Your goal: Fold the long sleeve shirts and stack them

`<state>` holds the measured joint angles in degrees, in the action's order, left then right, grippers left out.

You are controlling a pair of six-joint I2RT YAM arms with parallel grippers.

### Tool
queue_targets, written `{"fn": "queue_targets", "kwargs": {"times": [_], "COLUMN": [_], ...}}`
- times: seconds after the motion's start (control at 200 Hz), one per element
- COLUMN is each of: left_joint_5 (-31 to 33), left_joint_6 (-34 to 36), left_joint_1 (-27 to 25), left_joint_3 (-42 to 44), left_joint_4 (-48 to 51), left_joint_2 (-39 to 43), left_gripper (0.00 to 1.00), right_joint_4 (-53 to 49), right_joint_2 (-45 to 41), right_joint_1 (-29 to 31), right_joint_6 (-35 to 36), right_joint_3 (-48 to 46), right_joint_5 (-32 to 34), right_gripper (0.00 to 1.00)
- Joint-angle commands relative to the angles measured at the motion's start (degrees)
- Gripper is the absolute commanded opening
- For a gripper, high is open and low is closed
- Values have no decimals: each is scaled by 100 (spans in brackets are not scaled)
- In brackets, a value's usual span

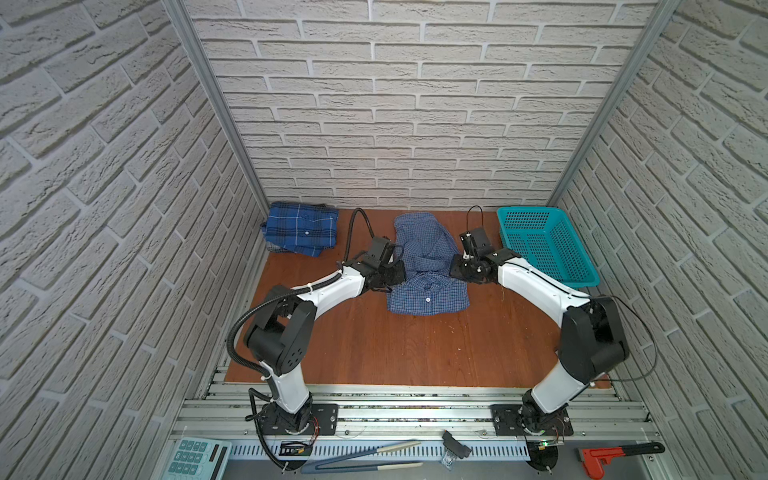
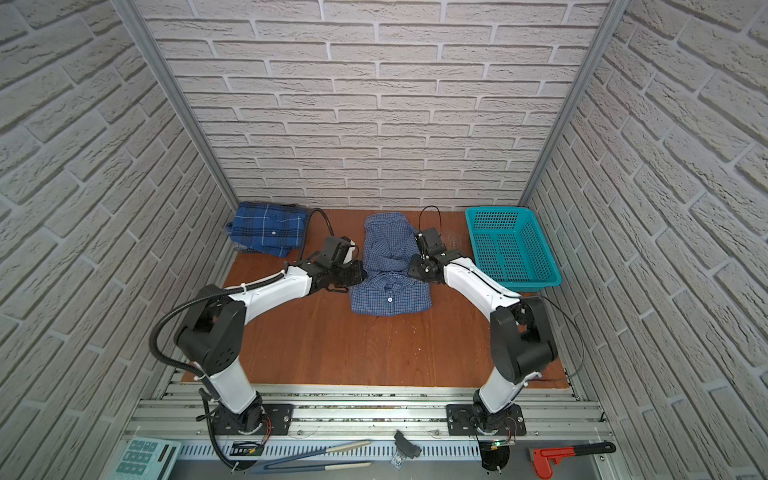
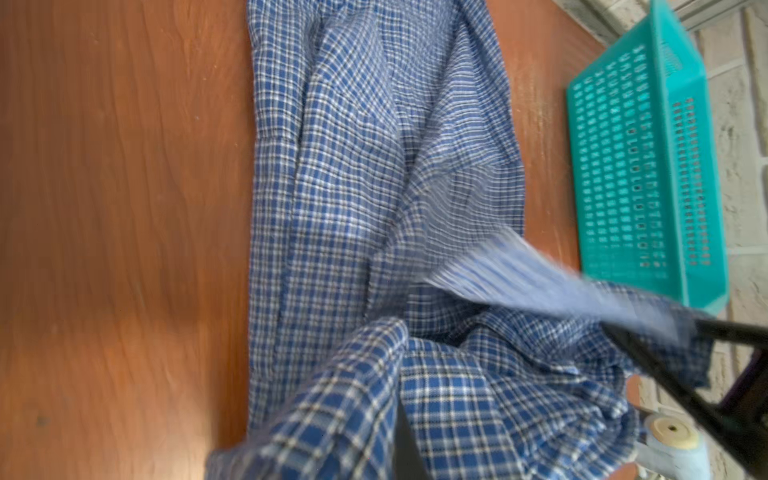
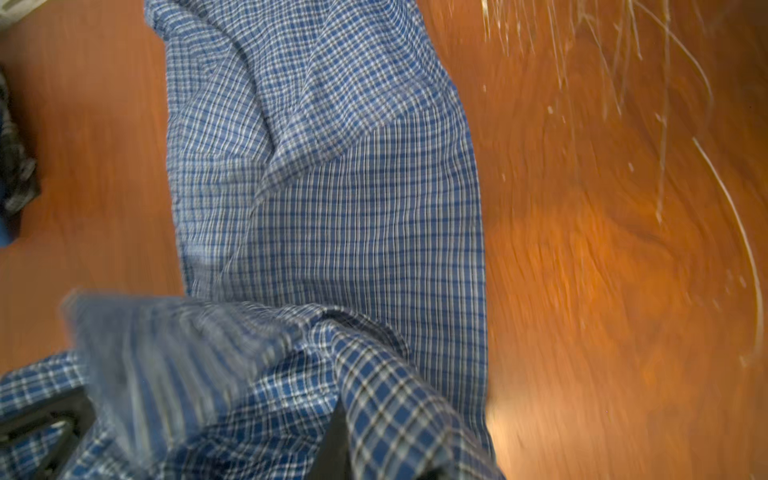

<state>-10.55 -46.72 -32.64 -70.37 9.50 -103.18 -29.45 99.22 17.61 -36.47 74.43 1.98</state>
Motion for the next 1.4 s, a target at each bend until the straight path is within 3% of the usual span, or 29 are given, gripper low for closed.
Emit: {"fn": "queue_targets", "kwargs": {"times": [0.0, 0.095, 0.165, 0.18, 0.43, 0.565, 0.62, 0.725, 0.81, 0.9, 0.975, 1.1, 1.395], "left_joint_5": [-208, -338, -344, -352, 108, 664, 750, 830, 549, 531, 799, 888, 971], "left_joint_6": [344, 398, 457, 480, 1021, 1221, 1151, 855, 397, 256, 548, 680, 540], "left_joint_1": [153, 316, 447, 474, 844, 818, 712, 357, 416, 420, 52, -218, -424], "left_joint_3": [-522, -932, -1193, -1251, -2020, -1680, -1250, -162, 745, 989, 593, 211, 425], "left_joint_4": [0, 82, 202, 235, 1019, 1200, 1070, 517, -219, -539, -217, 1, -357], "left_joint_2": [-286, -656, -841, -874, -792, -186, 101, 596, 958, 1165, 970, 347, -449], "left_gripper": [20, 32, 67, 70, 72, 77, 77, 77, 73, 69, 70, 70, 67], "right_joint_4": [179, 181, -81, -135, -646, 1065, 1594, 1621, 1999, 1915, 1776, 1396, 1734], "right_joint_2": [418, 743, 971, 1005, 657, -477, -647, -399, -87, 349, 682, 842, -1420], "right_joint_1": [-176, -244, -335, -364, -583, -188, 50, 191, 244, 348, 325, 286, 349], "right_joint_6": [445, 593, 696, 720, 1098, 1200, 1178, 1039, 1107, 1138, 1042, 980, 815], "right_joint_3": [403, 847, 1351, 1447, 1959, -123, -688, -884, -965, -874, -896, -660, -2065], "right_joint_5": [-362, -341, -194, -153, 211, -1028, -1153, -946, -1186, -833, -468, -269, -117], "right_gripper": [28, 35, 41, 42, 66, 64, 64, 64, 55, 52, 47, 48, 70]}}
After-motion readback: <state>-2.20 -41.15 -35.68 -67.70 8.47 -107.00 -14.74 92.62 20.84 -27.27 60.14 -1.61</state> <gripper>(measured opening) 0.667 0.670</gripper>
